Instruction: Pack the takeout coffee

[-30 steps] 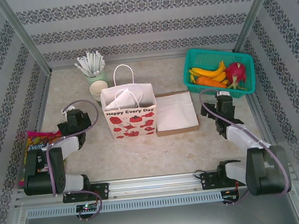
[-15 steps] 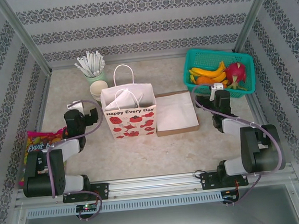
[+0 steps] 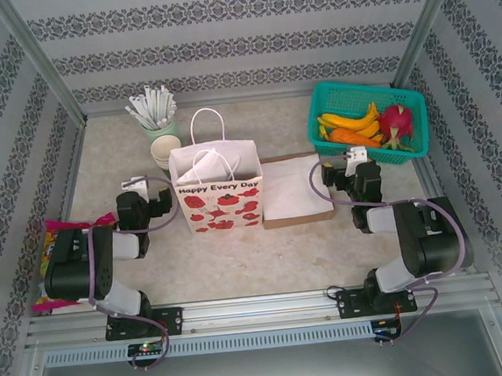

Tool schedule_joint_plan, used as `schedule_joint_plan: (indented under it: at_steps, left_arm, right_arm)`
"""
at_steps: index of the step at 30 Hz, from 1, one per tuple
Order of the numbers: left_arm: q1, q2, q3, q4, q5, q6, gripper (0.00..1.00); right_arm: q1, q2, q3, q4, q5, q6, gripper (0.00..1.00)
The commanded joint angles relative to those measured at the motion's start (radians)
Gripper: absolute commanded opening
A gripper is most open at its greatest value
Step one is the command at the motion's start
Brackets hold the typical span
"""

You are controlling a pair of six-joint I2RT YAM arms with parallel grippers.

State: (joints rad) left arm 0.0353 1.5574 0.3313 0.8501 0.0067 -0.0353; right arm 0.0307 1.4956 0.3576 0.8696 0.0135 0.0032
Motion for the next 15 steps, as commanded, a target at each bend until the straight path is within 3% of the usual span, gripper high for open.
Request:
schedule_joint_plan:
  at_steps: [1,3,10,15]
  left_arm:
    - [-0.053,0.014,0.05,0.065,-0.15,-0.005,1.0]
    - [-0.057,-0.003,0.062,0.005,-0.178,-0.017,1.0]
    - [-0.056,0.0,0.06,0.021,-0.18,-0.016,1.0]
    - [-0.057,0.0,0.057,0.026,-0.174,-0.013,1.0]
  right_arm:
    - [0.009,0.004,0.007,0.048,0.014,-0.012,0.98]
    - [0.01,0.005,0.009,0.045,0.015,-0.011,0.98]
    - [-0.024,0.011,0.037,-0.001,0.006,0.029,0.98]
    - [-0.009,0.011,0.031,0.011,0.068,0.031,0.98]
